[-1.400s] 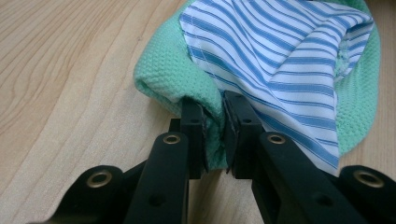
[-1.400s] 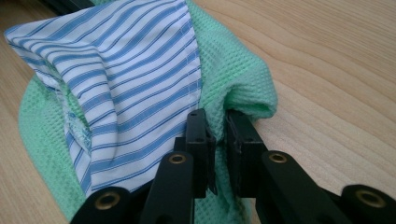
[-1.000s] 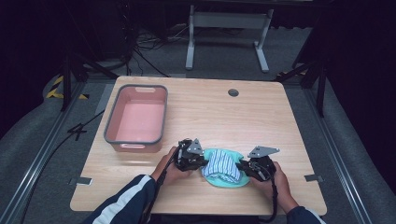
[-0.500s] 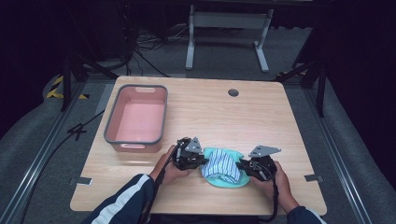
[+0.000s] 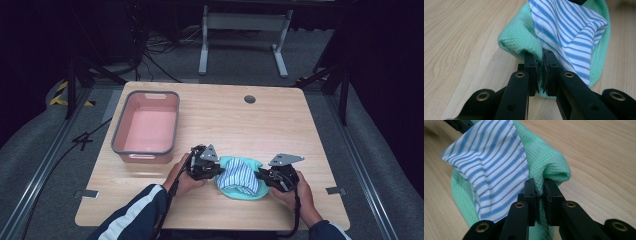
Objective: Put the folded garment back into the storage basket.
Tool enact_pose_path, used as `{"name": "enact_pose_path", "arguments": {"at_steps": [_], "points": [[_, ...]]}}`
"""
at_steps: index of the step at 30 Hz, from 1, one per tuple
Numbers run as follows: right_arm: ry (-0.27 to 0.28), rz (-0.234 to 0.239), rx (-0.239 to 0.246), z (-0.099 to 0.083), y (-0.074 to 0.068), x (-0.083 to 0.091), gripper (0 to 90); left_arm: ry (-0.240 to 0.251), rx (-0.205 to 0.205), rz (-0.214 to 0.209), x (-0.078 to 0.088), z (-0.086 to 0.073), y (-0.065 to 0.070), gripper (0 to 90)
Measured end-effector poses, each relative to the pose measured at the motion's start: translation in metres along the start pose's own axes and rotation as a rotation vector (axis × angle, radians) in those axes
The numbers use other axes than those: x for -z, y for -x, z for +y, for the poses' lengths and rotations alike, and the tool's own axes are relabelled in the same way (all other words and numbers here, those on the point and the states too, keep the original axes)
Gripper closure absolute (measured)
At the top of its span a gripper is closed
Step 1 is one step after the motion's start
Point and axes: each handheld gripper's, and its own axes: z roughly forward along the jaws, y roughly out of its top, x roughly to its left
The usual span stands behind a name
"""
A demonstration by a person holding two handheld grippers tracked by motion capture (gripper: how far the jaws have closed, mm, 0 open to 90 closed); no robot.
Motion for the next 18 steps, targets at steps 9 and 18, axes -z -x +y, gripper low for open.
{"name": "enact_pose_path", "arguments": {"at_steps": [9,18], "points": [[0.018,0.01,-0.017,0.006,0.002,0.008,82.5,0.02,0.025,0.01,0.007,0.009,0.0,83.7],[0.039,-0.008,-0.007,0.019,0.001,0.014,82.5,0.023,0.006,0.053,0.019,0.02,-0.005,83.8]]}}
